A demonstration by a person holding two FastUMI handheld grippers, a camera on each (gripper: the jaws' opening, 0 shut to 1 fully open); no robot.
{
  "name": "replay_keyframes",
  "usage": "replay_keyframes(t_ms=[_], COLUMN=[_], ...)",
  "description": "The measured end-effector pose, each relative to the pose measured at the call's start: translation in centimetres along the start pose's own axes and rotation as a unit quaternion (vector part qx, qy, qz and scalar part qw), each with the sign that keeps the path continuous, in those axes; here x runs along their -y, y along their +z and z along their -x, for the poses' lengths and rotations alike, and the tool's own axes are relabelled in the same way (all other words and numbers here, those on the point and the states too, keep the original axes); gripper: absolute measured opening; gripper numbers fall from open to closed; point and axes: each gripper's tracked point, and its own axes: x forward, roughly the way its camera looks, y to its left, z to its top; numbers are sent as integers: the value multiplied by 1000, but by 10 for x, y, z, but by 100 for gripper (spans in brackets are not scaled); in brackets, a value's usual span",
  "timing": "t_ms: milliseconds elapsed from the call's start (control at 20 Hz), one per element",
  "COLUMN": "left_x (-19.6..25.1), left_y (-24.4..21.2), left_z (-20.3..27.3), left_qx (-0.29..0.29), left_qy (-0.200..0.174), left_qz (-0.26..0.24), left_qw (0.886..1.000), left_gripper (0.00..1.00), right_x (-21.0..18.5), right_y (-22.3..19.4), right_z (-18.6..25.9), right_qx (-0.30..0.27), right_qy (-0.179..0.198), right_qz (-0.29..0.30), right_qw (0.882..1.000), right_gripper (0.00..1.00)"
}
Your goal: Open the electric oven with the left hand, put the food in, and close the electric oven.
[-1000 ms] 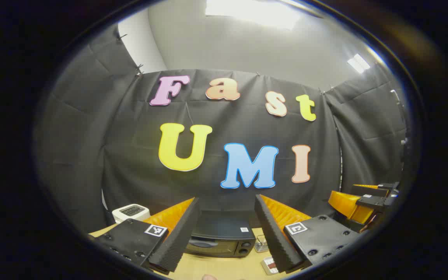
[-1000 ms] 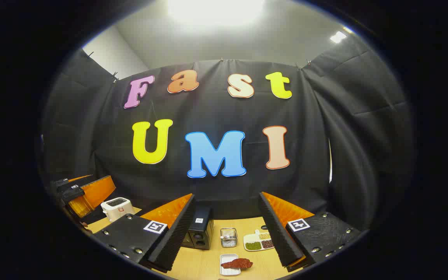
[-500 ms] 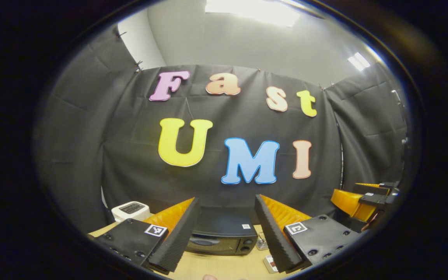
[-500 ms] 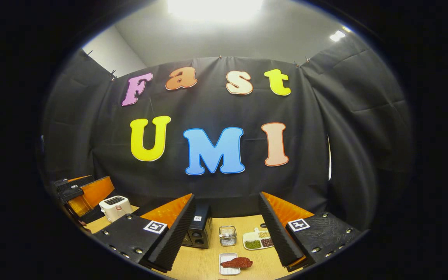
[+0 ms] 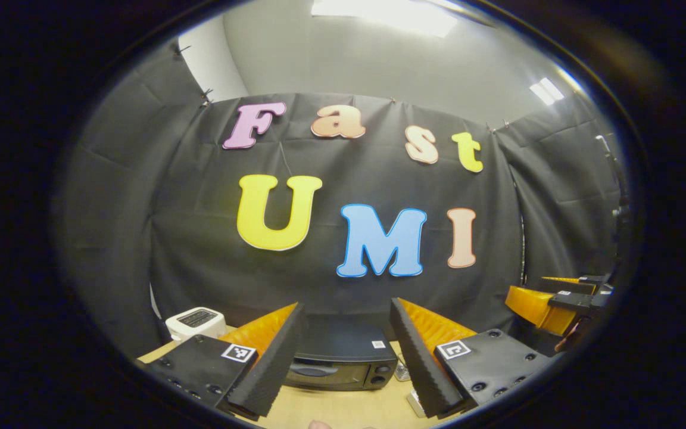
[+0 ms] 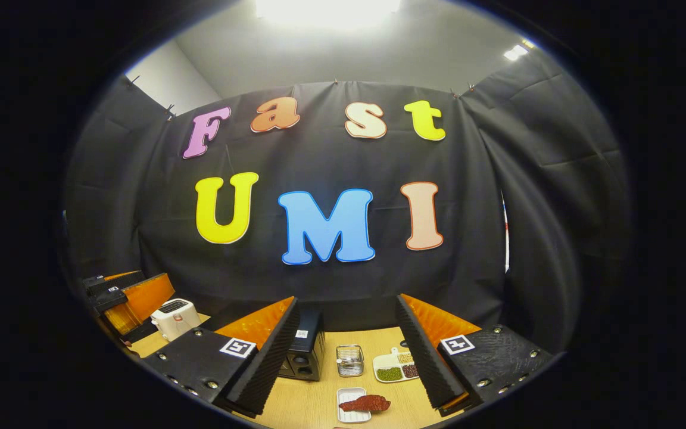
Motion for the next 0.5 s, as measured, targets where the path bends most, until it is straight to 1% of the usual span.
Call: replay_keyframes(t_ms=[200, 350, 400, 450, 500], left_x=[-15, -23, -24, -28, -32], left_y=[-26, -57, -68, -81, -94], left_z=[-28, -52, -62, -70, -80], left_qx=[-26, -65, -78, -92, -107], left_qy=[7, 2, -1, -2, -3], left_qz=[3, 20, 23, 22, 19], left_qw=[1000, 998, 997, 996, 994], left_gripper=[95, 95, 98, 98, 95], right_x=[-2, 4, 6, 8, 10], right_y=[-5, -11, -13, -16, -19], right_z=[-9, -14, -15, -16, -18], right_qx=[-7, -15, -17, -21, -27], right_qy=[2, -3, -6, -9, -12], right_qz=[-1, 8, 10, 11, 12], right_qw=[1000, 1000, 1000, 1000, 1000], right_gripper=[97, 97, 97, 97, 97])
